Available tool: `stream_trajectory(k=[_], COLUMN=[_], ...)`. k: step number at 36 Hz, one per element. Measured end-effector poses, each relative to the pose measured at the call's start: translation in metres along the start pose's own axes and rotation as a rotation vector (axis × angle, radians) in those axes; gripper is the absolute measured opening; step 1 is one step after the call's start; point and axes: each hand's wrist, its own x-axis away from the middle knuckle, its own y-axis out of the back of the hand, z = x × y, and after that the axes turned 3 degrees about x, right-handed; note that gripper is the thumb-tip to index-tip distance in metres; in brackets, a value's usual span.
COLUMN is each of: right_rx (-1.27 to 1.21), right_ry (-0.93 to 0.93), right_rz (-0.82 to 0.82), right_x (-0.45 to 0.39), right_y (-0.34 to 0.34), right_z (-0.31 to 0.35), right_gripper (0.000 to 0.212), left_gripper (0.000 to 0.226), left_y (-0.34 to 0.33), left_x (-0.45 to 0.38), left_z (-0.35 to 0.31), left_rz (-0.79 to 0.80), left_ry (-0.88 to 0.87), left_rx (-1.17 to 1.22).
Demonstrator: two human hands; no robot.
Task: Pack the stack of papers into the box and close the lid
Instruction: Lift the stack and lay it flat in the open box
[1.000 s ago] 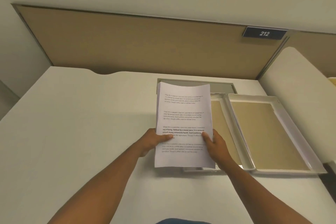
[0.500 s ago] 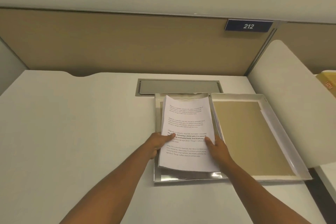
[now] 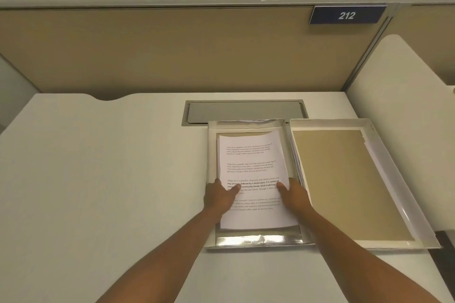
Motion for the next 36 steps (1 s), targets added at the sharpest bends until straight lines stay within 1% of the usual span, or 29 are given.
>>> stream_trajectory(k=[3,8,11,14,16,20,22,26,32,34,36], right_rx=[0.051,0.245,0.374,0.448,0.496,0.563,0.585,0.562,0.473,0.481,0.503], right_ry=[0.015,0.097,0.121,0.124,0.118,0.101,0.097,0.097,0.142,0.158,0.170], right_rz=[-0.025,-0.041,-0.004,0.049,0.091,0.210,0.233,0.228,0.185,0.186,0.190], right_x=[0.000,0.011,0.020,0.027,0.029,0.033,0.035,0.039,0.043,0.044,0.045], right_y=[0.001,0.003,0.005,0.007,0.008,0.007,0.007,0.008,0.015,0.017,0.018], right_z=[0.000,-0.002,-0.012,-0.020,-0.021,-0.020,-0.020,-0.020,-0.028,-0.031,-0.030], right_gripper=[0.040,0.049,0.054,0.062,0.074,0.115,0.123,0.125,0.118,0.117,0.118], left_gripper=[0.072,0.074,0.066,0.056,0.054,0.060,0.063,0.063,0.056,0.052,0.054], left_y=[-0.002,0.004,0.010,0.012,0.010,0.006,0.006,0.009,0.015,0.019,0.021], left_x=[0.001,0.002,0.004,0.009,0.014,0.021,0.024,0.029,0.036,0.037,0.038], left_z=[-0.003,-0.002,0.001,0.010,0.014,0.017,0.017,0.020,0.025,0.025,0.022], left_rz=[-0.016,0.041,0.086,0.137,0.144,0.142,0.144,0.147,0.178,0.203,0.232], left_ry=[-0.018,-0.021,-0.021,-0.022,-0.019,-0.020,-0.013,-0.014,-0.048,-0.055,-0.042], left_rx=[-0.227,-0.388,-0.484,-0.513,-0.523,-0.555,-0.538,-0.480,-0.358,-0.350,-0.370])
